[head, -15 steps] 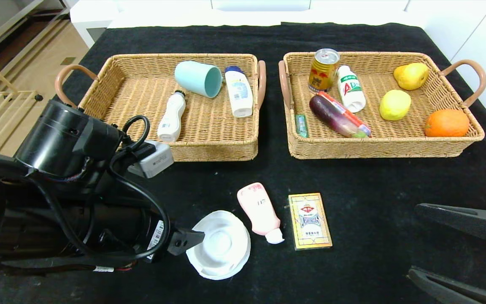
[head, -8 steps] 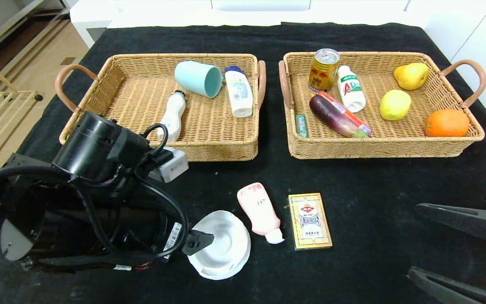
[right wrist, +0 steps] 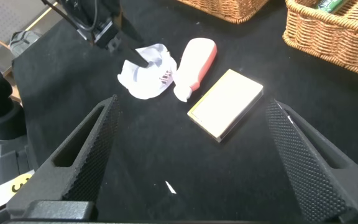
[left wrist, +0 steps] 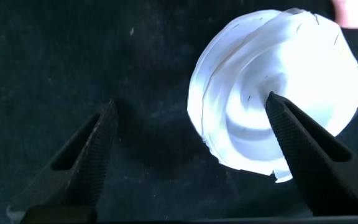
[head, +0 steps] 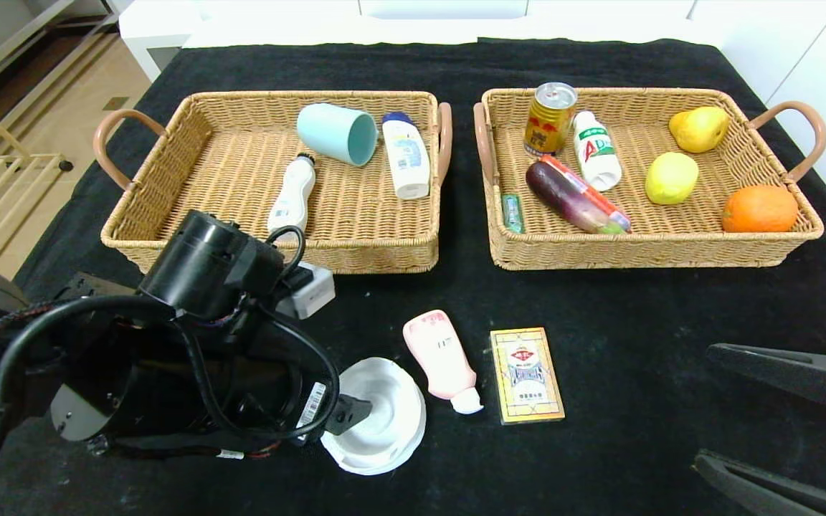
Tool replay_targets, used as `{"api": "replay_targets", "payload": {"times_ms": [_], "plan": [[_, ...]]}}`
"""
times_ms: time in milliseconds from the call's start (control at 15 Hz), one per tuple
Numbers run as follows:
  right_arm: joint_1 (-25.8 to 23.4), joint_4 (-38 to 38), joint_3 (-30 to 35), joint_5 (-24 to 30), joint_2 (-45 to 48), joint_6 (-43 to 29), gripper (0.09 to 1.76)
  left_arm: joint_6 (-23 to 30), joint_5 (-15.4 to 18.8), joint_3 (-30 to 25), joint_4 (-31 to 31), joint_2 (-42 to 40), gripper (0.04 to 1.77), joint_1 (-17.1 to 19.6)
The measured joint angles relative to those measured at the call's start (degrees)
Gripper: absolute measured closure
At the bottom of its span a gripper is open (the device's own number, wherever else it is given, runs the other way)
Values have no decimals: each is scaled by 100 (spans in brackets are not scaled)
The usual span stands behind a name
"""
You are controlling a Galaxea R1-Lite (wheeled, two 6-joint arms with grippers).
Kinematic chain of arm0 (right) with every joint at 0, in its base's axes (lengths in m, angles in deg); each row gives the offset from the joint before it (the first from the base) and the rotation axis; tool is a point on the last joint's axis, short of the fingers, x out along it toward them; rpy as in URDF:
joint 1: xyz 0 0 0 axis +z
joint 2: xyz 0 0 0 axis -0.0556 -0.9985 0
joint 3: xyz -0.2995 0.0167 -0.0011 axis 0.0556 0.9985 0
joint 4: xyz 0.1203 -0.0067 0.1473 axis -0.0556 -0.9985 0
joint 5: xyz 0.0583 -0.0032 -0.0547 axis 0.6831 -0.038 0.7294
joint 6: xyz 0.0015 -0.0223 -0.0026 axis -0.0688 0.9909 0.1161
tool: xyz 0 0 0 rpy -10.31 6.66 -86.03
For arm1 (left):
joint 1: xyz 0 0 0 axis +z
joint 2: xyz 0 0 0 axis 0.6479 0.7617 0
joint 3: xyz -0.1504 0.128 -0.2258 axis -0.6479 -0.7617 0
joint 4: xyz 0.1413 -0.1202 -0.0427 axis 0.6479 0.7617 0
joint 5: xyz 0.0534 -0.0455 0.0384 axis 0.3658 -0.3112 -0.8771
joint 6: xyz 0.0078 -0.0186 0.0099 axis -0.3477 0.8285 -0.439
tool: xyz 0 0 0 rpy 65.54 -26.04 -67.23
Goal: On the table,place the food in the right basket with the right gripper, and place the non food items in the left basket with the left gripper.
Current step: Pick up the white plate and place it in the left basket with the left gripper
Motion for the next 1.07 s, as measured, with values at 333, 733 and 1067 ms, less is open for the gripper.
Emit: {"api": "replay_targets", "payload": {"times_ms": [333,733,1067], "plan": [[13,1,4,-2,6,2,14,-5,-55,-39,-172,78,37,1],[18,0,17,0,9,7,14,0,-127,-177,-328,119,106,22],[27,4,26,1,9,11,14,-2,-94,-273,-350,144,168,15]]}}
